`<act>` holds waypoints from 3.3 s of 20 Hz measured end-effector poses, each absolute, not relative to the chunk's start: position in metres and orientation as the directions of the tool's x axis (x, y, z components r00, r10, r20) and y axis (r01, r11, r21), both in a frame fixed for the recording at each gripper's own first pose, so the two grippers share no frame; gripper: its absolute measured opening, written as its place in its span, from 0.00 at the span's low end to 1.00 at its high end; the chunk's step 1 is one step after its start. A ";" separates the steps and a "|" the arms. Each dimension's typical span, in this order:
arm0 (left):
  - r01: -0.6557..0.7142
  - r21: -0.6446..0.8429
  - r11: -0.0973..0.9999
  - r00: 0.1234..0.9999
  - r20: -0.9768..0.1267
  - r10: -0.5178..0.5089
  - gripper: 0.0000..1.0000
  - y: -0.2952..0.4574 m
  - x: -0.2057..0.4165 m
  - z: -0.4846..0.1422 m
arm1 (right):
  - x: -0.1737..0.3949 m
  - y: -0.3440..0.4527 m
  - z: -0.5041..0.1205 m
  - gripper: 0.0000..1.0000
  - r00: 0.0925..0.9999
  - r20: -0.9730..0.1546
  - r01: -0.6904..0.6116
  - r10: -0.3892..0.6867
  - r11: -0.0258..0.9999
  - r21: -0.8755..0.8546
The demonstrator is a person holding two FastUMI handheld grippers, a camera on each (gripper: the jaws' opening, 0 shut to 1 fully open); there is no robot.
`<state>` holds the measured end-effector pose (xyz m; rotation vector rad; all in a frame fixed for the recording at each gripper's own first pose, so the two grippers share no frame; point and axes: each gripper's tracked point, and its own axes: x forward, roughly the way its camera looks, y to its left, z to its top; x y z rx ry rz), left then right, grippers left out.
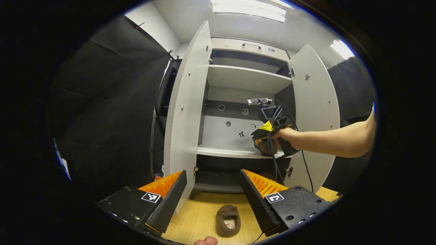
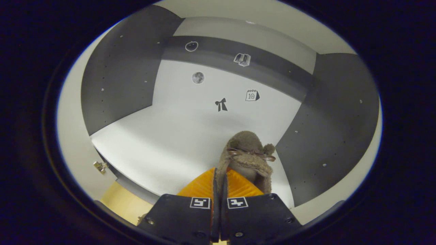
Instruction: Grab one shoe with the right hand and put it into the shoe cabinet, grab the other shoe with the left hand and put it into the shoe cabinet; then close the right door with the right hand and the left door with the left hand.
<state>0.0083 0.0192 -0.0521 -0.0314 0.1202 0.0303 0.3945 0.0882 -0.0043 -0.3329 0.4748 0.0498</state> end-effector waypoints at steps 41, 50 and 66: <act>0.104 -0.019 0.994 0.986 -0.128 -0.106 0.95 -0.020 0.026 -0.058 | 0.142 0.045 0.090 0.72 0.996 0.005 -0.093 0.093 0.994 -0.052; 0.119 -0.015 0.993 0.980 -0.161 -0.120 0.95 -0.028 0.023 -0.067 | 0.086 0.011 -0.007 0.72 0.999 -0.042 -0.008 0.007 0.999 -0.037; 0.171 -0.029 0.985 0.910 -0.377 -0.170 0.95 -0.048 0.023 -0.113 | 0.049 -0.003 -0.035 0.82 0.999 0.005 0.033 -0.033 0.999 -0.001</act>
